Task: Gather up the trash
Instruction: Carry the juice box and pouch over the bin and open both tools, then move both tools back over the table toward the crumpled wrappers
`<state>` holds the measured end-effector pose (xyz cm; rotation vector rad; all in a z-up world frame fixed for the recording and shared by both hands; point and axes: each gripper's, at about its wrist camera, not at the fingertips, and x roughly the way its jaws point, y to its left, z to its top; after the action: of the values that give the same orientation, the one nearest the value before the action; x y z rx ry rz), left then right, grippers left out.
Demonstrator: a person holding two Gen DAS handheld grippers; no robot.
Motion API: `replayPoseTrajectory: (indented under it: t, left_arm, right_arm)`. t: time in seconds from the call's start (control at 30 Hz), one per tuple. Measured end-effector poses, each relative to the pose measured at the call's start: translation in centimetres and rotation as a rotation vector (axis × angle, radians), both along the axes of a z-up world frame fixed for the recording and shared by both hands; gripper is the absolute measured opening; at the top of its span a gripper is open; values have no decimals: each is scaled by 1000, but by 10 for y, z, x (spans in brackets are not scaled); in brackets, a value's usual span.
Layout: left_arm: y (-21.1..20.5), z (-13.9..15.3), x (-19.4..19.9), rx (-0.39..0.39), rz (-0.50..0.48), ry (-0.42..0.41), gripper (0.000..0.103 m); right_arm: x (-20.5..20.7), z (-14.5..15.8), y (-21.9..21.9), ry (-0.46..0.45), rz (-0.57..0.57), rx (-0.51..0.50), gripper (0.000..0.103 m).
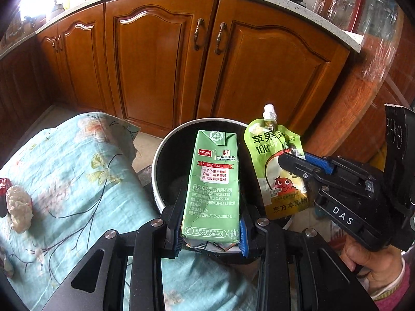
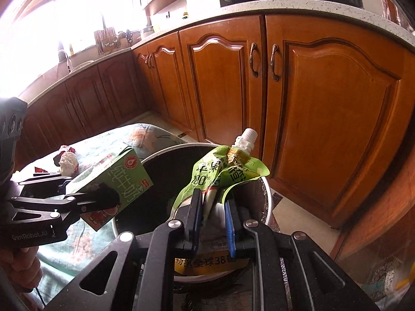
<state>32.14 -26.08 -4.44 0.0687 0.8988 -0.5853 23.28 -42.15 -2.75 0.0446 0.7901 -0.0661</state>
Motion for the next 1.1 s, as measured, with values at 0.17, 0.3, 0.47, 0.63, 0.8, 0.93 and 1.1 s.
replayPoseTrajectory:
  t: [0.17,0.3,0.47,0.63,0.8,0.93,1.1]
  left_arm:
    - [-10,-5,5,9,2,-1,31]
    - [-13,-7,6,11,8,6,35]
    - [-8,-4,1,-12,16,-1,46]
    - [12,-6,-12,-41,39,2,49]
    - [52,-12,-33,-85,102,21,50]
    - [90,-15,-53,-107,174,16,52]
    - [143,-15,-75,-98,287,39,53]
  right_arm:
    - [6,-5,-7,18,2,8,16]
    - [10,-8,-11,31,1,14,22]
    - [10,-8,-15,27,-8,54,35]
    - [-2,-7,-16,2,-26,101,46]
    - [-16,-5,1,-36,-8,160,67]
    - [-22,-5,27,-53,30,219,88]
    - [-27,-8,65,-51,90,278,94]
